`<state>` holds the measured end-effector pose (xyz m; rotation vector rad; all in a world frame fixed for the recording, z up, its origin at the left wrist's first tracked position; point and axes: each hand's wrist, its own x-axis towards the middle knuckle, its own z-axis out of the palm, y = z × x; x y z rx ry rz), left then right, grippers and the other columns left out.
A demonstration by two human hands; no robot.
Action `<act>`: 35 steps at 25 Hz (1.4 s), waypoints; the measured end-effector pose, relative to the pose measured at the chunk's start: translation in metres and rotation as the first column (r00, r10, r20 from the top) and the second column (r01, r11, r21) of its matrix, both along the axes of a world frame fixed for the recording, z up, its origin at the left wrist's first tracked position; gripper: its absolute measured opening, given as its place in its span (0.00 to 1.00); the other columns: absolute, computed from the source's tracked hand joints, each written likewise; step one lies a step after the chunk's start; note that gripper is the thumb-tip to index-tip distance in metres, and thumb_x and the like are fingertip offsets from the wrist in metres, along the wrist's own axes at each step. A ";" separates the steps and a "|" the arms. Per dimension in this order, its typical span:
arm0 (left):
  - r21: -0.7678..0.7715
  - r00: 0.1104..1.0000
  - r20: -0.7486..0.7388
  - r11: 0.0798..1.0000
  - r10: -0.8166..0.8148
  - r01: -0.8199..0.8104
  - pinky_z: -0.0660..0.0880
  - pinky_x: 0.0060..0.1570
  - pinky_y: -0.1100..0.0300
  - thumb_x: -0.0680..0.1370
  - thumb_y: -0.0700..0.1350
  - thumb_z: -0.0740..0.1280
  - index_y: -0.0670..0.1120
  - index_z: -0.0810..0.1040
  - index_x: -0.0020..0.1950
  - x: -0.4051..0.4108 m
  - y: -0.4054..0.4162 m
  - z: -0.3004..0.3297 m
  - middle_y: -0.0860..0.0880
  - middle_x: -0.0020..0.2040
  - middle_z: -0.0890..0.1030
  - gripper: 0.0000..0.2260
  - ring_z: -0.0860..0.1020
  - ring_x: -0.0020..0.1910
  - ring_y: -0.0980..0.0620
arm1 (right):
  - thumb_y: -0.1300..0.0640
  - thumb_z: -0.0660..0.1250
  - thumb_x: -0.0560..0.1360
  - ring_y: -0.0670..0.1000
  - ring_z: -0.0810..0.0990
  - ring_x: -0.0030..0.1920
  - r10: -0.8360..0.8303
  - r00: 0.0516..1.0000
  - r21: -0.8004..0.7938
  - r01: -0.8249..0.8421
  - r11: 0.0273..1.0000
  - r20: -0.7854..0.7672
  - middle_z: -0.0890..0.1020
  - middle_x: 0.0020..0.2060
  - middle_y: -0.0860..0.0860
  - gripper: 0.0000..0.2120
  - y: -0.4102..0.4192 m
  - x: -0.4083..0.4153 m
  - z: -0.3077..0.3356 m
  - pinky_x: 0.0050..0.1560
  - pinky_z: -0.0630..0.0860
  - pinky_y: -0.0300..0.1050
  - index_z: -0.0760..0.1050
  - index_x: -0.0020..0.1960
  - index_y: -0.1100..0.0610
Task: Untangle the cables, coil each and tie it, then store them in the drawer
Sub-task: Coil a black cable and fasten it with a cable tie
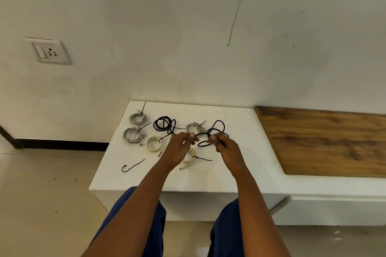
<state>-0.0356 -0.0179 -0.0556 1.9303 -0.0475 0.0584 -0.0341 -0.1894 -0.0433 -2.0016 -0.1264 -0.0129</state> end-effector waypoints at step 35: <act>-0.625 0.819 -0.376 0.533 0.434 -0.570 0.70 0.43 0.66 0.83 0.43 0.51 0.42 0.71 0.50 0.028 0.015 0.013 0.46 0.50 0.77 0.11 0.73 0.46 0.53 | 0.52 0.64 0.77 0.40 0.72 0.37 0.229 0.969 0.094 -0.220 0.971 -0.089 0.79 0.35 0.43 0.11 0.004 -0.007 0.031 0.43 0.71 0.29 0.79 0.38 0.52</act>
